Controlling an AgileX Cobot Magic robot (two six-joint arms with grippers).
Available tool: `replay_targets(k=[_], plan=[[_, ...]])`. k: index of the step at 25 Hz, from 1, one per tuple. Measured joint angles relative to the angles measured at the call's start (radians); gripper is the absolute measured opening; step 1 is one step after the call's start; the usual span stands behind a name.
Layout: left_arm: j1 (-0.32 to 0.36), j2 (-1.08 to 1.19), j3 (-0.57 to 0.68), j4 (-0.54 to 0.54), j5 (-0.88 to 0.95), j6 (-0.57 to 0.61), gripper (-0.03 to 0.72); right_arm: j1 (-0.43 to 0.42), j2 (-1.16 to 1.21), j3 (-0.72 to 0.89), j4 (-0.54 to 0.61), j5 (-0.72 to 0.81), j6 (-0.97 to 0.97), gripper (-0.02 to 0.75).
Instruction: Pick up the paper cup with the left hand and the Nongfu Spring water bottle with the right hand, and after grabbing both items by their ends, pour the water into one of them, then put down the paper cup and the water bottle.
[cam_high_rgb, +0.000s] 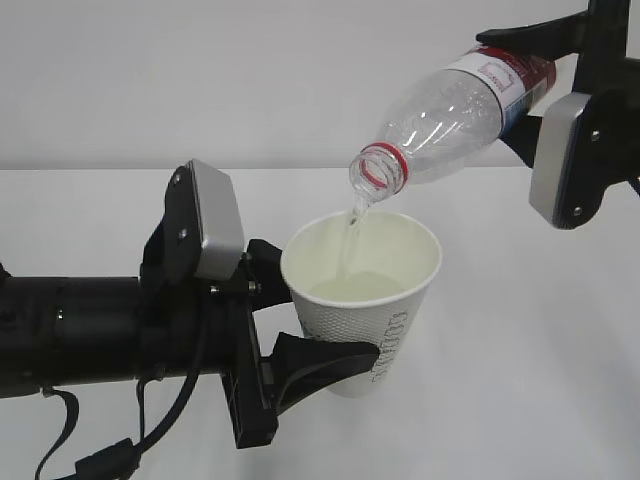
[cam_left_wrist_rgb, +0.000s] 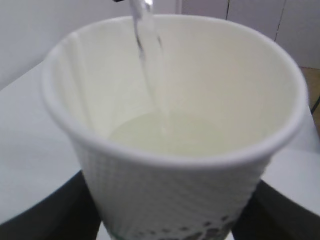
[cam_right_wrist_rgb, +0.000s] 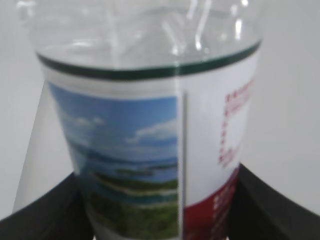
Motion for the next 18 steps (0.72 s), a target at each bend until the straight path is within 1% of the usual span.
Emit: replay_targets(k=[18], plan=[[0.000,0.000,0.000,0.000,-0.001,0.000,0.513,0.000,0.000,0.000,0.004,-0.002,-0.021,0.503]])
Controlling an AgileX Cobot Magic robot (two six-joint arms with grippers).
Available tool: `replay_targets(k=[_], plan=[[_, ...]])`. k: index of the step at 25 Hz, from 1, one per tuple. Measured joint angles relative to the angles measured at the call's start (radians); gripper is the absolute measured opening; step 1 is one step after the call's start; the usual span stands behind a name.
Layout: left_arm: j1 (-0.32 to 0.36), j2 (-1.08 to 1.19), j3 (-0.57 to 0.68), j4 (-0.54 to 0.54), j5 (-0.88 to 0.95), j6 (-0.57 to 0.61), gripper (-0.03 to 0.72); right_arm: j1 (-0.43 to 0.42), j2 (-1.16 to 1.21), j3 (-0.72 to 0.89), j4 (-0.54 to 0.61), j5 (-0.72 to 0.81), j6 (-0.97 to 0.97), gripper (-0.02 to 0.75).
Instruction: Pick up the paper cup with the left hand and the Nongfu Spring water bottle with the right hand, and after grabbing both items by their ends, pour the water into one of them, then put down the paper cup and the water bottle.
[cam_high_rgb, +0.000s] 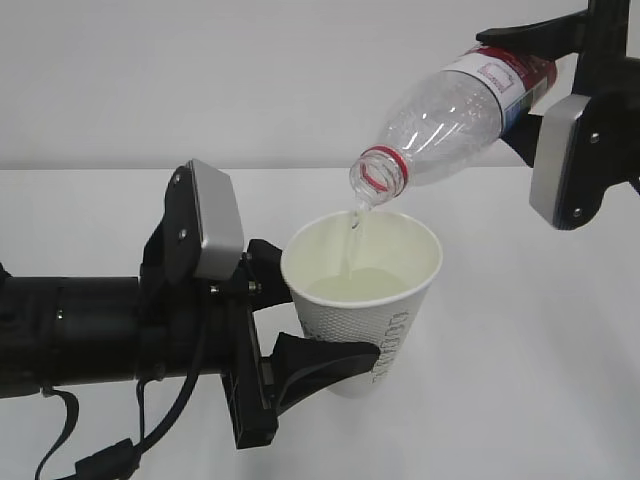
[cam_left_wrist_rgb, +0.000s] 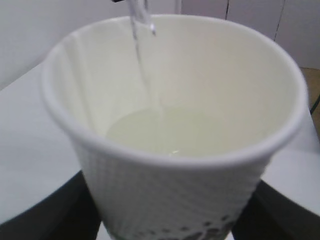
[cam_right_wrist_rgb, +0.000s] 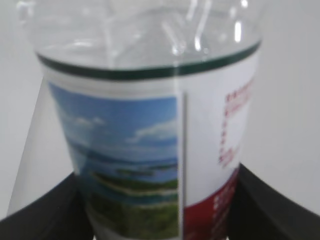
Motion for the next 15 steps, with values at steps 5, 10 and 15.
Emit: replay_targets(k=[5,10,15], plan=[[0.000,0.000,0.000,0.000,-0.006,0.000,0.513,0.000,-0.001,0.000,0.000,0.000,-0.004,0.503],[0.000,0.000,0.000,0.000,-0.017,0.000,0.513,0.000,-0.002,0.000,0.000,0.000,-0.006,0.503],[0.000,0.000,0.000,0.000,-0.019,0.000,0.513,0.000,-0.002,0.000,0.000,0.000,-0.008,0.503]])
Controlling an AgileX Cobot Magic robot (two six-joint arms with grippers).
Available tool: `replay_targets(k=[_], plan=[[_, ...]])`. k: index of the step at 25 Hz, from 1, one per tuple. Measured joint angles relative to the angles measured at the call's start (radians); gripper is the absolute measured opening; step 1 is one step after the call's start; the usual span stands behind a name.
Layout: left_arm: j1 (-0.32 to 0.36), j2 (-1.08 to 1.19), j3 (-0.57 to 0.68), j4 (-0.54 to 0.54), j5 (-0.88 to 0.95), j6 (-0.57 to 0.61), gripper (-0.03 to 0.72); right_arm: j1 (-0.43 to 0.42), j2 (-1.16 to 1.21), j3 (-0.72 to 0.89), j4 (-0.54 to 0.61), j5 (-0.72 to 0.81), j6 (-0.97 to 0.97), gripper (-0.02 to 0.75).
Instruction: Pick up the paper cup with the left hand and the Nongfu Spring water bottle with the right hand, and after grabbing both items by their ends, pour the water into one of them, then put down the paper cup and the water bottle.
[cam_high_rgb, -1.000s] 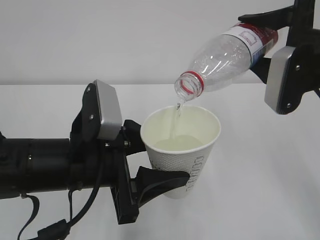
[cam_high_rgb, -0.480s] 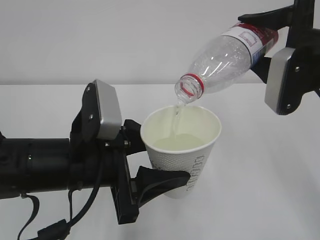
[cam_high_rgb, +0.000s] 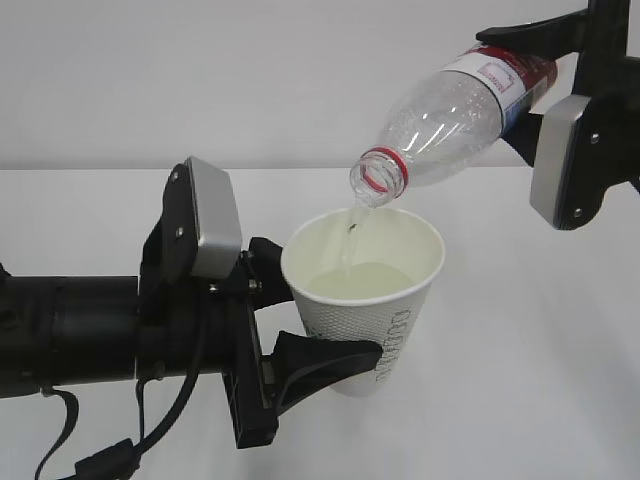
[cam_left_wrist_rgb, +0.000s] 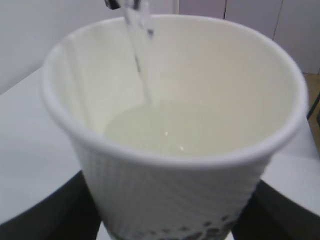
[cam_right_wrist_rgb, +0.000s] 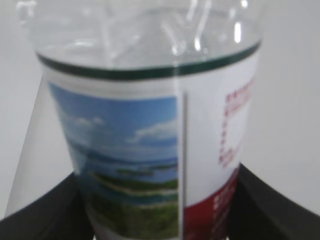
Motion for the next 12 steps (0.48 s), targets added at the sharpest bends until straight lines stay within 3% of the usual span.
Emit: replay_targets(k=[12], plan=[[0.000,0.000,0.000,-0.006,0.000,0.000,0.510,0.000,0.000,0.000,0.000,0.000,-0.004,0.503]])
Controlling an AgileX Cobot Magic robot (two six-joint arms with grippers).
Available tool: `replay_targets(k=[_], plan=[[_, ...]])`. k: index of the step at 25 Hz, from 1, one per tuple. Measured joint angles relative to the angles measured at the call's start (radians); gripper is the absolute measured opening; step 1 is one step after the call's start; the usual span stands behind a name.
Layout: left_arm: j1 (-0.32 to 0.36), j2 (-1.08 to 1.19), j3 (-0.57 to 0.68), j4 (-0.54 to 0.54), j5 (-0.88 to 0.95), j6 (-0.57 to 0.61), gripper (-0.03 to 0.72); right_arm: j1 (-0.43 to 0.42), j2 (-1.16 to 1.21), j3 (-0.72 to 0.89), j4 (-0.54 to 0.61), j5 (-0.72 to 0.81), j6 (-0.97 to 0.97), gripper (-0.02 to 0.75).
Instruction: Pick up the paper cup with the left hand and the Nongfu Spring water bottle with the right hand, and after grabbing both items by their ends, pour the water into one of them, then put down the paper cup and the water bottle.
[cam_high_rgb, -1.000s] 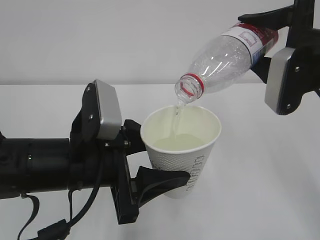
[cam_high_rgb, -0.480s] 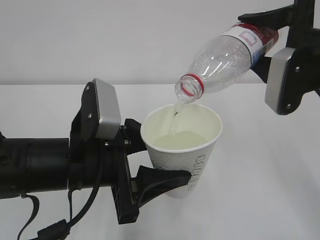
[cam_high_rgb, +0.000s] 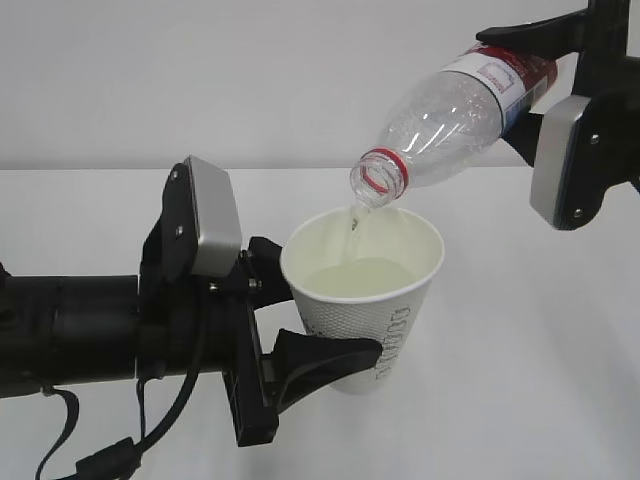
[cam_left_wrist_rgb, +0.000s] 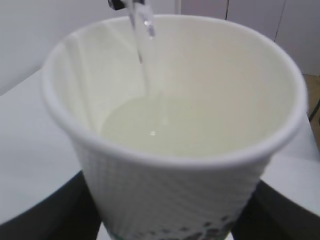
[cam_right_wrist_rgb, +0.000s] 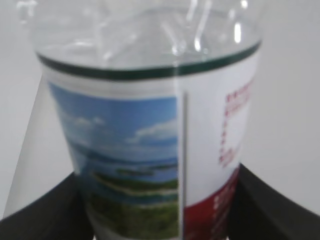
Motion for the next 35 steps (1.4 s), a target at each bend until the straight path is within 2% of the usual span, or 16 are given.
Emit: replay_targets(k=[20,35], plan=[[0.000,0.005,0.000,-0.009,0.000,0.000,0.508,0.000,0.000,0.000,0.020,-0.012,-0.001,0.503],[0.000,0.007,0.000,-0.011,-0.002,0.000,0.508,0.000,0.000,0.000,0.022,-0.012,0.223,0.503]])
